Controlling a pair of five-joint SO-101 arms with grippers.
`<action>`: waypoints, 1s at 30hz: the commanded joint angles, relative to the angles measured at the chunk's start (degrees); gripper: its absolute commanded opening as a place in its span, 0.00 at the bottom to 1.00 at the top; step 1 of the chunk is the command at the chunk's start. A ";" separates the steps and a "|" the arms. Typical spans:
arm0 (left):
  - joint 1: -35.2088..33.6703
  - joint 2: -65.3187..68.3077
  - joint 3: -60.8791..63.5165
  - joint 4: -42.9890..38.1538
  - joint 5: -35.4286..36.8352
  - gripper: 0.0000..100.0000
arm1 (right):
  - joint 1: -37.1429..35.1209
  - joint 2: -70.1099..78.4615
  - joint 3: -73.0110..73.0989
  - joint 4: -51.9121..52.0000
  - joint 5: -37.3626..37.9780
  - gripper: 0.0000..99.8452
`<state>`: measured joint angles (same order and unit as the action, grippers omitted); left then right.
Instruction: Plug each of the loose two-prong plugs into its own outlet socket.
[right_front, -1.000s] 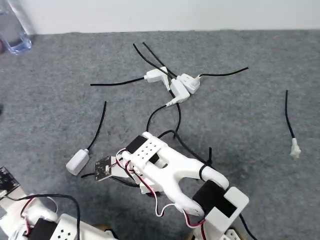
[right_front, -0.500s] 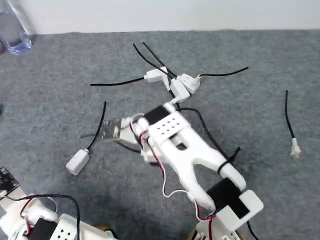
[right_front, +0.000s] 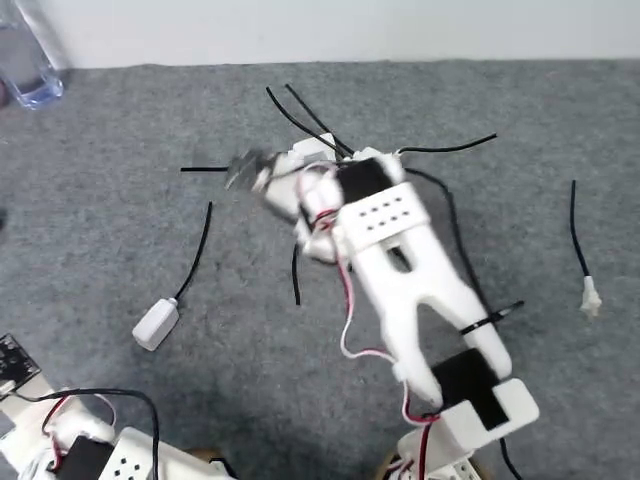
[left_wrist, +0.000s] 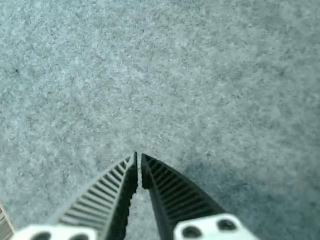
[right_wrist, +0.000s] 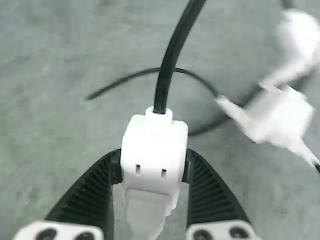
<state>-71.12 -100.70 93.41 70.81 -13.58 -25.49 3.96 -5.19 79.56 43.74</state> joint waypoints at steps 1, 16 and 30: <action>0.26 0.09 -0.22 -1.41 0.00 0.01 | 5.67 -2.68 -2.37 -9.19 -7.82 0.01; 0.35 0.09 -0.13 -1.41 0.00 0.01 | 12.53 13.49 -6.68 -33.10 -16.70 0.01; 0.35 0.09 -0.13 -1.76 0.00 0.01 | 14.02 26.33 -25.49 -25.63 -14.07 0.01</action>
<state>-71.12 -100.70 93.49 70.81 -13.58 -13.19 30.95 -26.11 53.80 31.08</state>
